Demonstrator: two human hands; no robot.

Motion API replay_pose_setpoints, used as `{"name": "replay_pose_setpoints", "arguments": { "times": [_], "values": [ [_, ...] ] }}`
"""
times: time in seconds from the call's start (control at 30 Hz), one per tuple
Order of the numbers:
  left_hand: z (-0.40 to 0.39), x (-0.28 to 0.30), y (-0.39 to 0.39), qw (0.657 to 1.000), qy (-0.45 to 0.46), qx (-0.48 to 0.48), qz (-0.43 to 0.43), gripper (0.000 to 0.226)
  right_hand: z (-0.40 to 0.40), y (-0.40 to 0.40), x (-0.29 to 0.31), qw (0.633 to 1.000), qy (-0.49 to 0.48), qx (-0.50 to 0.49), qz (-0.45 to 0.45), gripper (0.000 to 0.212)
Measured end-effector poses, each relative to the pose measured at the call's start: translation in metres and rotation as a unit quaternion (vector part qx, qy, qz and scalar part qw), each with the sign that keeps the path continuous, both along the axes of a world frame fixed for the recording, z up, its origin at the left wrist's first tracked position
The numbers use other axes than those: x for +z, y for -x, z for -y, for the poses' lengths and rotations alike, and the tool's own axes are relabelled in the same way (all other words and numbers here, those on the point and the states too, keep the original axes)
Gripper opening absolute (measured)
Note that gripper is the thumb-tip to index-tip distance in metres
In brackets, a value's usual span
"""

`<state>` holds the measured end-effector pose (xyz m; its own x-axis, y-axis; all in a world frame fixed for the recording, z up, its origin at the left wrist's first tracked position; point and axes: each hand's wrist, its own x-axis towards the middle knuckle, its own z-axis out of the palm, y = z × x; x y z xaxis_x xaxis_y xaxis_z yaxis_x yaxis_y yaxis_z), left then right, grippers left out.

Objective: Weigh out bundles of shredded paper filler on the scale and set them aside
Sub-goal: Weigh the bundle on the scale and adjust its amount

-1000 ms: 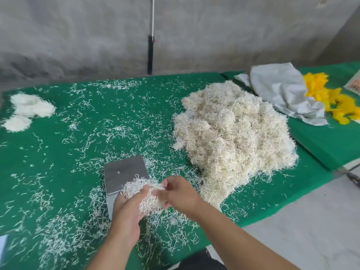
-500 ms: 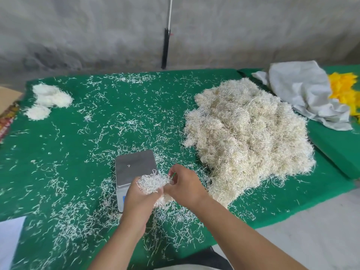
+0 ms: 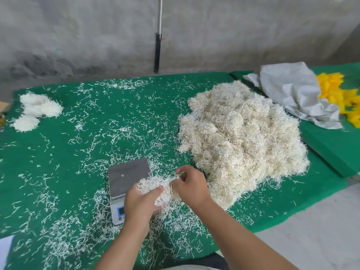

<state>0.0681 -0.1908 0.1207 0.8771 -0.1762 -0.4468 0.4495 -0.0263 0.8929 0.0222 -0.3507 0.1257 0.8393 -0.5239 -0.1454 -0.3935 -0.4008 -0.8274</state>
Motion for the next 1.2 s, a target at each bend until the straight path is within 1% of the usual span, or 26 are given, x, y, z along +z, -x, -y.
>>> {"name": "replay_pose_setpoints", "arguments": {
  "times": [0.1, 0.17, 0.2, 0.3, 0.33, 0.4, 0.47, 0.53, 0.57, 0.63, 0.7, 0.8, 0.87, 0.93, 1.03, 1.13, 1.2],
  "values": [
    [0.004, 0.001, -0.007, 1.000, 0.001, 0.024, 0.005, 0.058, 0.004, -0.003, 0.002, 1.000, 0.019, 0.001, 0.012, 0.031],
    [0.008, 0.004, -0.005, 1.000, 0.022, 0.007, 0.005, 0.074, 0.007, -0.003, 0.003, 0.999, 0.037, -0.006, 0.013, 0.031],
    [0.010, 0.003, -0.003, 1.000, 0.025, -0.004, 0.007, 0.078, 0.009, -0.003, 0.004, 0.999, 0.050, -0.009, 0.012, 0.032],
    [0.018, 0.001, 0.006, 0.999, 0.026, -0.029, -0.006, 0.059, 0.014, 0.004, 0.004, 0.994, 0.106, -0.014, 0.007, 0.036],
    [0.021, -0.001, 0.010, 0.998, 0.039, -0.045, -0.014, 0.060, 0.016, 0.007, 0.002, 0.992, 0.123, -0.012, 0.002, 0.037],
    [0.031, -0.002, 0.013, 0.992, 0.109, -0.056, -0.039, 0.074, 0.020, 0.010, -0.003, 0.988, 0.152, -0.008, -0.015, 0.037],
    [0.035, 0.008, 0.015, 0.986, 0.132, -0.072, -0.074, 0.076, 0.020, 0.012, -0.008, 0.986, 0.167, 0.000, -0.028, 0.037],
    [0.029, 0.008, 0.016, 0.983, 0.147, -0.071, -0.084, 0.076, 0.022, 0.013, -0.012, 0.988, 0.152, -0.012, -0.027, 0.036],
    [0.025, 0.008, 0.016, 0.985, 0.144, -0.055, -0.080, 0.076, 0.028, 0.014, -0.012, 0.990, 0.133, -0.039, -0.031, 0.037],
    [0.013, 0.003, 0.015, 0.991, 0.121, -0.044, -0.037, 0.077, 0.051, 0.017, -0.012, 0.988, 0.088, -0.117, -0.050, 0.040],
    [-0.002, -0.002, 0.012, 0.997, 0.070, -0.019, -0.012, 0.078, 0.078, 0.021, -0.012, 0.981, 0.077, -0.167, -0.063, 0.037],
    [-0.029, -0.014, 0.010, 0.998, -0.045, -0.019, 0.038, 0.072, 0.098, 0.020, -0.010, 0.975, 0.106, -0.191, -0.047, 0.027],
    [-0.038, -0.017, 0.004, 0.994, -0.091, -0.023, 0.050, 0.067, 0.103, 0.016, -0.012, 0.973, 0.106, -0.203, -0.031, 0.023],
    [-0.044, -0.019, 0.000, 0.993, -0.110, -0.013, 0.051, 0.066, 0.110, 0.015, -0.015, 0.968, 0.094, -0.230, -0.021, 0.022],
    [-0.051, -0.023, -0.001, 0.994, -0.105, -0.008, 0.040, 0.063, 0.123, 0.017, -0.017, 0.958, 0.075, -0.276, -0.022, 0.027],
    [-0.054, -0.026, -0.001, 0.993, -0.110, -0.025, 0.018, 0.066, 0.130, 0.019, -0.018, 0.950, 0.073, -0.305, -0.014, 0.021],
    [-0.057, -0.028, -0.004, 0.993, -0.116, -0.027, 0.012, 0.055, 0.136, 0.019, -0.019, 0.941, 0.054, -0.335, 0.010, 0.020]
  ]
}}
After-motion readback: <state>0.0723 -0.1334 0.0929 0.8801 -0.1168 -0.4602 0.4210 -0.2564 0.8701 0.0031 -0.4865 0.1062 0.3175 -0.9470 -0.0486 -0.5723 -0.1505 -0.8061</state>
